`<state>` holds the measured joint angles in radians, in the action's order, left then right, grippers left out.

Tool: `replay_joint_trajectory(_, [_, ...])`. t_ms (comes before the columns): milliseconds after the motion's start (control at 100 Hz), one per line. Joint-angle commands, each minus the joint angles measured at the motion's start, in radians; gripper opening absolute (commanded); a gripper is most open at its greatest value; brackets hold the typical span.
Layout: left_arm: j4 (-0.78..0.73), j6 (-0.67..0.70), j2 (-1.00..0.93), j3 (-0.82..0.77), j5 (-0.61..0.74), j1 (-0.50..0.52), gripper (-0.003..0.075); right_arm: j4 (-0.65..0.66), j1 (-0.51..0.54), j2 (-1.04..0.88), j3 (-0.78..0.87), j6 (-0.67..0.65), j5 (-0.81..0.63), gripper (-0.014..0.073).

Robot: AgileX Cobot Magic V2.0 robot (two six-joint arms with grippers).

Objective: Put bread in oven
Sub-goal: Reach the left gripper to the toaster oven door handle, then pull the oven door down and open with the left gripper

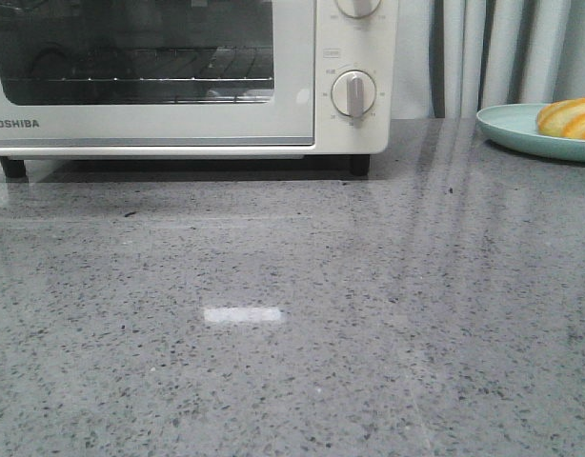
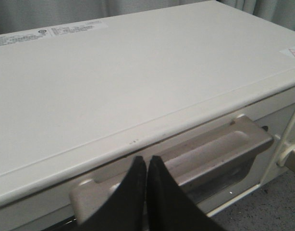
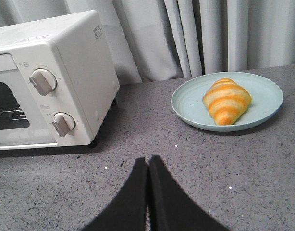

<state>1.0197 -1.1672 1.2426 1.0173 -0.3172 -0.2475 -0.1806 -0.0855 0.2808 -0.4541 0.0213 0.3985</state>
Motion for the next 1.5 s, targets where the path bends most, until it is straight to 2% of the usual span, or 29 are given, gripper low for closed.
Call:
replay_joint_trajectory(0, [0.027, -0.004, -0.015, 0.037, 0.037, -0.007, -0.0021, 0.014, 0.000, 0.017, -0.034, 0.008, -0.074, -0.0075])
replay_joint_trajectory(250, [0.017, -0.004, 0.027, 0.037, 0.027, -0.007, -0.0021, 0.016, 0.000, 0.029, -0.034, 0.008, -0.074, -0.0075])
replay_joint_trajectory(650, [-0.038, -0.004, 0.017, 0.005, -0.276, -0.007, -0.0022, 0.016, 0.000, 0.039, -0.034, 0.008, -0.074, -0.0075])
replay_joint_trajectory(1160, [-0.078, -0.004, -0.053, -0.303, -0.299, -0.007, -0.0022, 0.016, 0.000, 0.039, -0.034, 0.008, -0.074, -0.0075])
replay_joint_trajectory(1490, [-0.080, -0.004, -0.055, -0.382, -0.304, -0.007, -0.0022, 0.002, 0.000, 0.039, -0.034, 0.008, -0.048, -0.0074])
